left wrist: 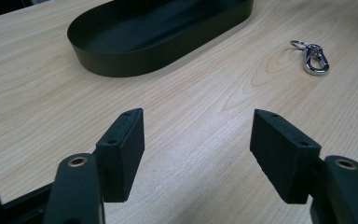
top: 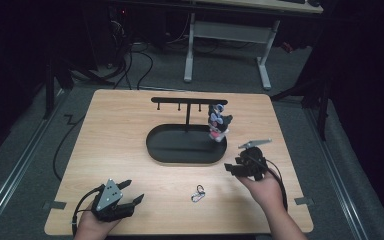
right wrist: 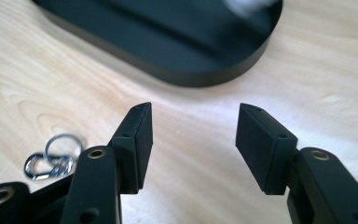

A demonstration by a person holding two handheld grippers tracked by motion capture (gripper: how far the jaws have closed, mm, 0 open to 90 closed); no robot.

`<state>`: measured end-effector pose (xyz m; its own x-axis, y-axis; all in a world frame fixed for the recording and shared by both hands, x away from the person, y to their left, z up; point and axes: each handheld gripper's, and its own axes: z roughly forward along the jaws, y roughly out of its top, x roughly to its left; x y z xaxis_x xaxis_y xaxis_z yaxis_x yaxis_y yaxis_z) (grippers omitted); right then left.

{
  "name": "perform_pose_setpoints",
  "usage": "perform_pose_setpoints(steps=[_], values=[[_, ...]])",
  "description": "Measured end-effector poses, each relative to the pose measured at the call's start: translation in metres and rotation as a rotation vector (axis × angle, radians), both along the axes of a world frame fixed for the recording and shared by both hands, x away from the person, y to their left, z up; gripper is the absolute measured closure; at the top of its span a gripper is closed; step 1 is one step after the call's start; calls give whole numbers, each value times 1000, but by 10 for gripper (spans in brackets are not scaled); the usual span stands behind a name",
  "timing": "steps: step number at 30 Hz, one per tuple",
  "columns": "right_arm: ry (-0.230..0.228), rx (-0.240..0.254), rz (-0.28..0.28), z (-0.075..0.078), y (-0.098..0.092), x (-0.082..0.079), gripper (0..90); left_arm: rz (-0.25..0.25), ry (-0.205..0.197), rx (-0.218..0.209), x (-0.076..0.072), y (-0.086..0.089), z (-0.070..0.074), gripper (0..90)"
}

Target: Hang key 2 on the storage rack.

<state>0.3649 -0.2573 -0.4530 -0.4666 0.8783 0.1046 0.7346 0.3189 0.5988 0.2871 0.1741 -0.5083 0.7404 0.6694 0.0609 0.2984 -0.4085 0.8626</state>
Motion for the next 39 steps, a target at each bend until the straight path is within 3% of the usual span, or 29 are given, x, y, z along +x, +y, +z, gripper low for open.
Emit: perform_pose_setpoints(steps=[2, 3, 4, 6, 7, 9, 10, 11, 12, 15, 16, 17, 18, 21, 22, 23, 24, 26, 27, 34, 39], values=[[-44, 34, -8, -11, -4, -13, 495, 2, 2, -1, 1, 0, -1, 358], [-44, 34, -8, -11, -4, -13, 495, 2, 2, -1, 1, 0, -1, 358], [-85, 84, -20, -26, -6, -31, 531, 6, 11, -8, 2, 0, -2, 359], [-91, 102, -22, -31, -6, -37, 554, 7, 15, -12, 2, 0, -2, 359], [-128, 139, -20, -46, -5, -53, 645, 11, 17, -13, 2, 0, -2, 359], [-86, 197, -1, -54, -4, -59, 721, 13, 18, -14, 2, 0, -2, 359], [-73, 214, 22, -56, -1, -61, 804, 13, 14, -14, 2, 0, -2, 360], [-88, 183, 52, -56, 3, -64, 900, 13, 11, -10, 2, -1, -2, 359], [-109, 143, 70, -56, 7, -67, 900, 11, 10, -6, 2, -1, -2, 359], [-104, 152, 91, -58, 18, -68, 900, 13, 3, -2, 2, -1, -2, 358], [-135, 148, 131, -58, 33, -69, 900, 17, 4, -4, 2, 0, -2, 359], [-135, 148, 131, -58, 33, -69, 900, 17, 4, -4, 2, 0, -2, 359], [-147, 146, 181, -57, 53, -69, 900, 19, 8, -4, 3, 1, -3, 359], [-145, 157, 222, -59, 70, -69, 900, 20, 14, -7, 3, 2, -4, 359], [-132, 135, 259, -64, 85, -68, 900, 19, 13, -6, 3, 2, -4, 359], [-132, 135, 259, -64, 85, -68, 900, 19, 13, -6, 3, 2, -4, 359], [-115, 95, 278, -69, 94, -67, 900, 18, 8, -4, 2, 2, -3, 359], [-112, 82, 274, -70, 96, -68, 900, 18, 6, -6, 2, 3, -2, 359], [-119, 38, 265, -71, 95, -70, 900, 19, 1, -10, 1, 3, -2, 359], [-121, 15, 213, -68, 68, -76, 900, 18, 1, -10, 1, 4, -1, 359], [-129, 0, 132, -66, 26, -75, 900, 18, 0, -11, 1, 4, -1, 359]])
